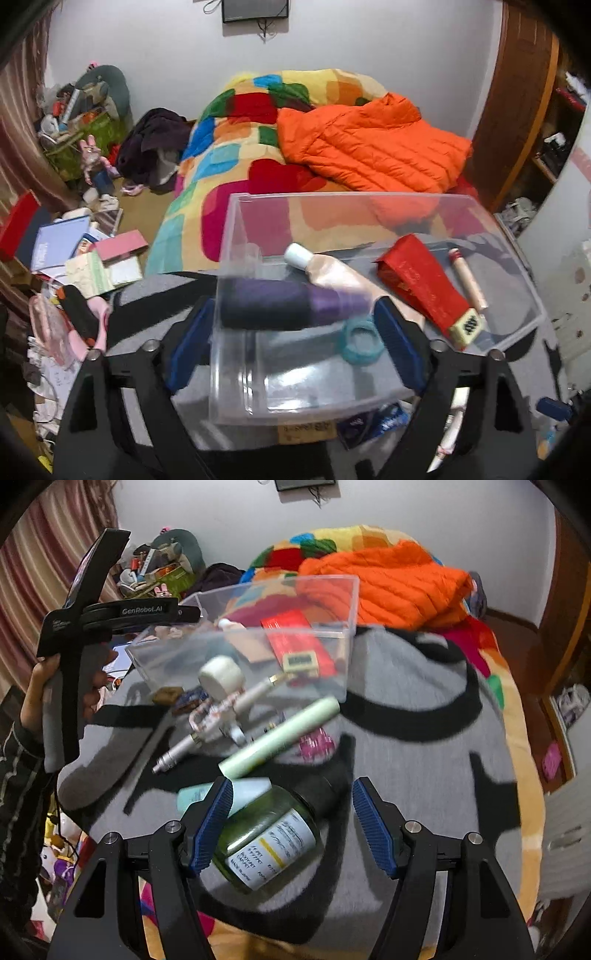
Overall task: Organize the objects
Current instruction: 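Carry the spray bottle into the clear box and open the left gripper, then grasp the white gauze roll with the left gripper while the right grasps the green bottle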
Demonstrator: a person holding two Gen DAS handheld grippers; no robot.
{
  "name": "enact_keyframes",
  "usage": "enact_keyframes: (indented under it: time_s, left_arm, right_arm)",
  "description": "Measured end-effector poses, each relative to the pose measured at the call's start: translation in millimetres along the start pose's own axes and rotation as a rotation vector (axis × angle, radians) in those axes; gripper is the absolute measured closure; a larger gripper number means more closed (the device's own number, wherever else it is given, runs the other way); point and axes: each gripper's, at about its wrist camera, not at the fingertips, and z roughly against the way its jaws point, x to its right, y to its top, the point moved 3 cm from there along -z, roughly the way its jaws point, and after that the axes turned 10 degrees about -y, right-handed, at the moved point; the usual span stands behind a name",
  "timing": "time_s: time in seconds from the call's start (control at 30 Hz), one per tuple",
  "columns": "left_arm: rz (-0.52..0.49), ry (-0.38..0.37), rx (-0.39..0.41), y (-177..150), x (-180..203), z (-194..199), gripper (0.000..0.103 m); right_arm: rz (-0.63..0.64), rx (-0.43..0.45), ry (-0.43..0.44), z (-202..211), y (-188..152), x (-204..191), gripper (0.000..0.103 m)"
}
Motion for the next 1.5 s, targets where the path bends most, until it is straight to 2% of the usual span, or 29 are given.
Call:
enact_keyframes:
  time_s: [0.2, 0.3, 0.37, 0.6, 0.7, 0.87, 0.93, 1.0, 1.17, 1.23, 1.27, 1.4, 1.5]
  left_arm:
    - [0.014, -0.020, 0.004, -4.1, -1.8, 3.7, 0.019]
    - [0.022, -0.026, 0.025, -7.3, -1.1, 15.3, 0.019]
    - [0.022, -0.027, 0.043, -11.6, 1.2, 25.1, 0.019]
    - [-0.028, -0.130, 0.107, -32.7, 33.3, 63.0, 0.017]
    - [-0.063, -0.169, 0.090, -44.4, 54.3, 61.3, 0.017]
    - [-0.094, -0.188, 0.032, -58.6, 77.0, 37.3, 0.017]
    - [-0.080, -0.202, 0.006, -61.8, 80.0, 25.7, 0.017]
    - [-0.072, -0.208, -0.005, -63.7, 81.2, 18.7, 0.017]
    - [-0.074, -0.215, -0.013, -66.0, 84.7, 7.7, 0.029]
    - [-0.071, -0.225, -0.019, -66.5, 84.6, 4.6, 0.040]
    - [-0.072, -0.231, -0.025, -67.3, 84.9, 2.7, 0.042]
    - [-0.075, -0.246, -0.033, -69.4, 86.2, -1.5, 0.065]
    - [-0.067, -0.256, -0.020, -70.3, 85.3, 0.0, 0.065]
  right_arm:
    - [-0.021, -0.026, -0.021, -2.0, -15.6, 10.5, 0.040]
    - [-0.031, -0.021, -0.026, -2.1, -18.2, 15.4, 0.047]
    - [-0.032, -0.011, -0.025, -1.3, -15.7, 17.1, 0.047]
    - [0.015, 0.032, -0.019, 2.2, -1.9, 17.5, 0.047]
    - [0.034, 0.036, -0.011, -2.3, 1.6, 15.5, 0.047]
    - [0.014, 0.041, 0.002, -6.5, 1.7, 19.3, 0.051]
    - [0.003, 0.043, 0.004, -6.2, 0.8, 23.4, 0.062]
    - [-0.009, 0.038, -0.002, -6.7, -0.2, 27.9, 0.064]
    - [-0.046, 0.044, -0.008, -4.3, -4.5, 41.0, 0.065]
    - [-0.054, 0.049, -0.012, -2.6, -5.1, 43.8, 0.065]
    - [-0.057, 0.053, -0.014, -1.6, -4.6, 44.6, 0.065]
    - [-0.058, 0.075, -0.023, 5.2, -0.2, 44.5, 0.065]
    - [-0.062, 0.097, -0.023, 10.8, 5.8, 44.5, 0.065]
